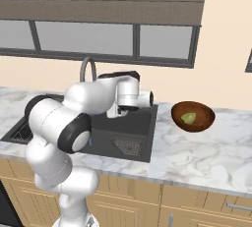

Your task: Pick the sweet potatos from the sink and place them in one bowl. Place the lemon wedge in the other bowl. Then turn off the sink faucet.

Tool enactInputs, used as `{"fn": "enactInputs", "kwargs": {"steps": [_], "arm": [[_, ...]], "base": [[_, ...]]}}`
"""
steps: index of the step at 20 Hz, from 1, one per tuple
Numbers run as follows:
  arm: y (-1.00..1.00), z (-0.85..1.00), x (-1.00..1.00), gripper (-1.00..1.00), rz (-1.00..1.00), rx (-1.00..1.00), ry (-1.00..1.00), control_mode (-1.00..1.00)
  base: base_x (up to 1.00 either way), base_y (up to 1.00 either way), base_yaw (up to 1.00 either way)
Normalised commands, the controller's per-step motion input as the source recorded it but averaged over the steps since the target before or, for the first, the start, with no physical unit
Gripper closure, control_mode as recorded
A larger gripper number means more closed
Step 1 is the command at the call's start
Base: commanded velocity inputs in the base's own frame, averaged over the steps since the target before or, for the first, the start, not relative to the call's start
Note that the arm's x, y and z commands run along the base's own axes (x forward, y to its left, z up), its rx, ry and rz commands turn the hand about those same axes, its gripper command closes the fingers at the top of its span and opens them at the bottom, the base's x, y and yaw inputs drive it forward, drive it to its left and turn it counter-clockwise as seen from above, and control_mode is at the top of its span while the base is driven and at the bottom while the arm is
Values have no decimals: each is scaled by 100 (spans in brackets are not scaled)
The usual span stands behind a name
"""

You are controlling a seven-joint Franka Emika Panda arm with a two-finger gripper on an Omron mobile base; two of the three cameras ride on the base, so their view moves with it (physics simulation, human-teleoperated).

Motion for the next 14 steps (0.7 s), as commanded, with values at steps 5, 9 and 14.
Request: {"fn": "enactInputs", "kwargs": {"steps": [5,9,14], "arm": [[5,-29,18,-100,-19,20,26,-100],[19,-3,9,-100,-10,22,32,-100],[4,-7,2,-100,-7,26,35,-100]], "base": [[0,0,0],[0,0,0],[0,0,0]]}}
